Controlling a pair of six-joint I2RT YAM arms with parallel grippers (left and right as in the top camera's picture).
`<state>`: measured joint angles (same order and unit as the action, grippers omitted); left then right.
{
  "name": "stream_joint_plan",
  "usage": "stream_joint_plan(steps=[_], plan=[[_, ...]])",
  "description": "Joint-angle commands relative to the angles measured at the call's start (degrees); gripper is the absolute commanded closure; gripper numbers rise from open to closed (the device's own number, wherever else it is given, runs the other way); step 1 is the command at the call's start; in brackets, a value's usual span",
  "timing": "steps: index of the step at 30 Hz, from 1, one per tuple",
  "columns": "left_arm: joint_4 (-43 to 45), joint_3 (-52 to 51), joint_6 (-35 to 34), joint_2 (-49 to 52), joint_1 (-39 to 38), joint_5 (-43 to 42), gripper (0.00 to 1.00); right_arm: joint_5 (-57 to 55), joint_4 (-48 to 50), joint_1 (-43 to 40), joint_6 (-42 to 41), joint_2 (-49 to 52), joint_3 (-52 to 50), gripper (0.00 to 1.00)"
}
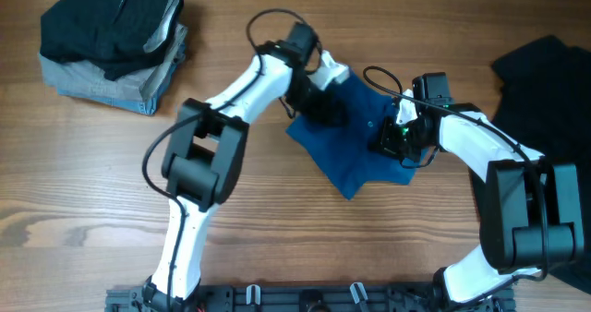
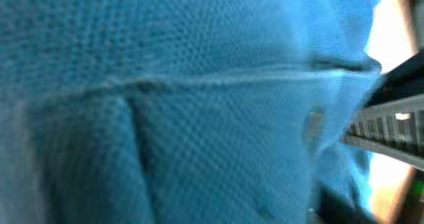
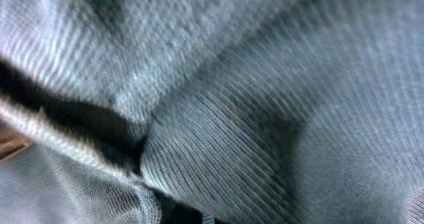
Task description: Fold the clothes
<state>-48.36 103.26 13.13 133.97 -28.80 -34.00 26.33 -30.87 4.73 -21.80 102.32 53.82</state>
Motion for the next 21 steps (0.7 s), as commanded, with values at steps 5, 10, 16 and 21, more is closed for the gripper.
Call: stream_joint_plan(steps=[5,10,16,21], plan=[[-4.31,-0.04,0.5,3.61,-4.59,6.69,0.96,-0.61,-4.55,-0.02,2.6,1.31,0.31,0.92],[-17.9,9.75,-0.28,0.35,2.64,6.56,0.96,7.87,-18.58,-0.35,15.98,-5.77,9.07,0.92],[-27.58,40.13,-10.84,-1.01,16.74,-0.35,0.96,8.7,-18.21,-0.35,15.65,-14.43,13.68,0.9],[-9.27,44.92,-27.1,-0.63,28.92,-1.97,0.96,8.72,-18.69,-0.35,14.08,-14.8,13.68,0.89]])
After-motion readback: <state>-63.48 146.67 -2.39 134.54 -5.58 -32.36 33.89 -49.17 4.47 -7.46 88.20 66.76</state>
